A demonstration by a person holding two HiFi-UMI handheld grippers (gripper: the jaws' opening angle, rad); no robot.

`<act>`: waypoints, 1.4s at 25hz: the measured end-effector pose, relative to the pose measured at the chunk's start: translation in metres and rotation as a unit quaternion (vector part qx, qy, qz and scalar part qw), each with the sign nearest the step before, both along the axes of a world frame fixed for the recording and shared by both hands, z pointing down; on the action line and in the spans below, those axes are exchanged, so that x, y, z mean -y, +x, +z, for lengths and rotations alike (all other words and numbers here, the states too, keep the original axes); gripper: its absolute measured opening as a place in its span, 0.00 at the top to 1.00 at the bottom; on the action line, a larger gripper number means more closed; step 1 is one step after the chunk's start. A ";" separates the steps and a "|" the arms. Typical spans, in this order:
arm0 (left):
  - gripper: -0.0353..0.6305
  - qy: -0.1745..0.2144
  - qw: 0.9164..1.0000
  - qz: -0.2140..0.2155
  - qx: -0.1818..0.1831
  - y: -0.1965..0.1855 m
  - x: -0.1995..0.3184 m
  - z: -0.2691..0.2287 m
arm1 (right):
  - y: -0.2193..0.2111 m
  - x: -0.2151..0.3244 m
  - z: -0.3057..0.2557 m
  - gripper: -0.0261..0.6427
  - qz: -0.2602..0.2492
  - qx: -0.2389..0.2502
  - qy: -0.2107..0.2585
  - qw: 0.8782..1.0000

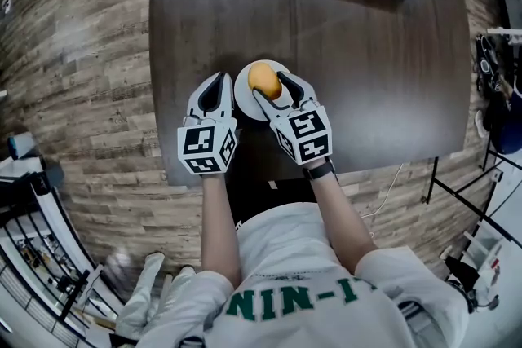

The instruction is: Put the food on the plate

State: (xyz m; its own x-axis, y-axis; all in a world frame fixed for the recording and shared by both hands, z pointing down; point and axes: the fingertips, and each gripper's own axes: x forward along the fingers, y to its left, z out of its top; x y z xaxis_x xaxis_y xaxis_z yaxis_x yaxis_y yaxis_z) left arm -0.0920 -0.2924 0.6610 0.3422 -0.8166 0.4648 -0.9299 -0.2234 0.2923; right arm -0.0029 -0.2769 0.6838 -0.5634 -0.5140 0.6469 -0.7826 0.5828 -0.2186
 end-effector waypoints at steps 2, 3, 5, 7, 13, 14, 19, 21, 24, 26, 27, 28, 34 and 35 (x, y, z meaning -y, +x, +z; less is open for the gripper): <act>0.93 -0.001 1.000 -0.001 0.000 0.000 0.000 0.002 | 0.001 -0.001 0.004 0.55 -0.001 -0.005 -0.002 1.000; 0.93 -0.001 1.000 -0.001 0.001 0.001 0.000 0.003 | 0.002 -0.002 0.006 0.55 -0.002 -0.007 -0.003 1.000; 0.93 -0.001 1.000 -0.001 0.000 0.002 0.000 0.005 | 0.002 -0.005 0.011 0.55 -0.004 -0.012 -0.004 1.000; 0.93 -0.003 1.000 -0.001 -0.005 0.004 -0.001 0.006 | 0.002 -0.008 0.015 0.55 -0.008 -0.017 -0.005 1.000; 0.93 -0.003 1.000 -0.009 -0.021 0.008 -0.006 0.004 | 0.001 -0.012 0.019 0.55 -0.021 -0.024 0.004 0.999; 0.93 -0.004 1.000 -0.011 -0.023 0.007 -0.006 0.004 | 0.001 -0.012 0.020 0.55 -0.020 -0.022 0.003 1.000; 0.93 -0.005 1.000 -0.020 -0.019 0.001 -0.006 0.003 | 0.002 -0.011 0.019 0.55 -0.012 -0.018 -0.002 1.000; 0.93 -0.006 1.000 -0.024 -0.017 -0.002 -0.006 0.003 | 0.001 -0.011 0.020 0.54 -0.014 -0.021 -0.001 1.000; 0.93 -0.007 1.000 -0.027 -0.013 -0.004 -0.007 0.002 | 0.000 -0.012 0.024 0.52 -0.019 -0.026 -0.008 0.999; 0.93 -0.008 1.000 -0.026 -0.011 -0.003 -0.008 0.003 | -0.001 -0.013 0.026 0.50 -0.019 -0.024 -0.015 0.999; 0.93 -0.009 1.000 -0.026 -0.010 -0.003 -0.009 0.003 | -0.001 -0.014 0.026 0.49 -0.019 -0.021 -0.018 0.999; 0.93 -0.009 1.000 -0.026 -0.010 -0.003 -0.008 0.003 | -0.002 -0.014 0.027 0.47 -0.020 -0.018 -0.021 0.999; 0.93 -0.008 1.000 -0.027 -0.008 0.001 -0.009 0.004 | -0.002 -0.019 0.028 0.33 -0.025 -0.006 -0.027 0.999; 0.93 -0.009 1.000 -0.026 -0.007 0.001 -0.009 0.005 | 0.000 -0.018 0.028 0.32 -0.021 -0.005 -0.026 0.999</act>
